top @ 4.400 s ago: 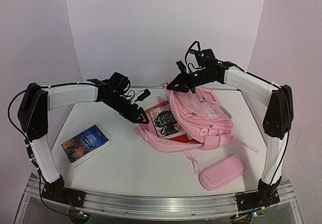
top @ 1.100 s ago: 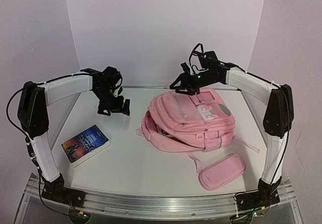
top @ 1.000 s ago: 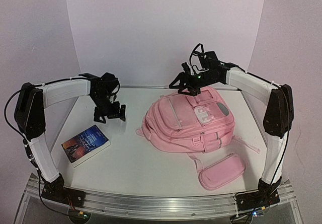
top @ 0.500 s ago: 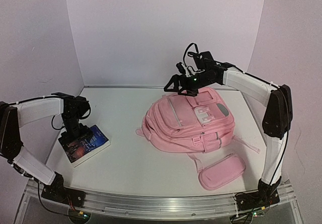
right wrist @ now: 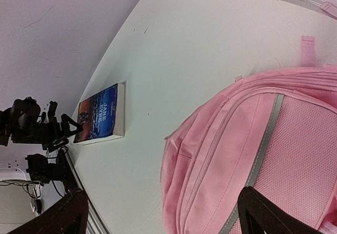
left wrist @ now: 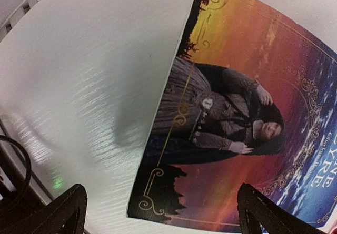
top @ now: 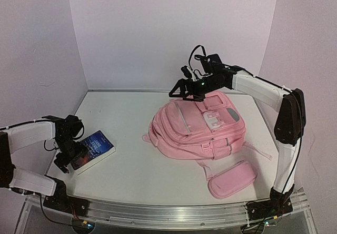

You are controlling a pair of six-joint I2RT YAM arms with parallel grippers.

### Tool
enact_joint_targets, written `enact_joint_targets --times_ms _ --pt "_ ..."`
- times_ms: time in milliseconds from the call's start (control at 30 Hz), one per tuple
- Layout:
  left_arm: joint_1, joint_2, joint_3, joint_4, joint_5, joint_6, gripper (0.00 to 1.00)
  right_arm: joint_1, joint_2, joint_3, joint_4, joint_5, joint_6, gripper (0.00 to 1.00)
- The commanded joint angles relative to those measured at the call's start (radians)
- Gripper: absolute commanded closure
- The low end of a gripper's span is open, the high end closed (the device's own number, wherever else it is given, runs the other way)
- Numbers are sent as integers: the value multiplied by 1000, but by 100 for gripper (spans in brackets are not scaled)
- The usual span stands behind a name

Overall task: Pack the student bag
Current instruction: Move the book to the center of the board.

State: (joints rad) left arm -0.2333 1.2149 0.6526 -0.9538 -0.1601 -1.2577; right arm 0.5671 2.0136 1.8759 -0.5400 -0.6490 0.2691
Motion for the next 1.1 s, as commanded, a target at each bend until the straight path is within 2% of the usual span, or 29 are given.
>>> enact_joint_targets --times_ms 0,133,300,400,500,600,733,1067 --pt "6 34 -21 247 17 52 0 -3 -42 18 6 -36 -15 2" --pt "-17 127 33 403 114 137 0 -4 -49 8 3 -46 -21 2" --pt "-154 286 153 546 210 157 0 1 -45 5 6 -46 -21 2" --pt "-224 380 273 579 282 205 0 12 -35 14 6 -46 -22 2" --pt "-221 358 346 604 309 247 0 33 -25 24 6 -45 -25 2" --pt "-120 339 427 538 315 309 0 69 -15 27 7 -28 -28 2" --pt "-14 438 601 391 310 470 0 125 14 32 19 3 -17 4" --pt "32 848 991 203 318 697 0 207 214 214 81 72 64 8"
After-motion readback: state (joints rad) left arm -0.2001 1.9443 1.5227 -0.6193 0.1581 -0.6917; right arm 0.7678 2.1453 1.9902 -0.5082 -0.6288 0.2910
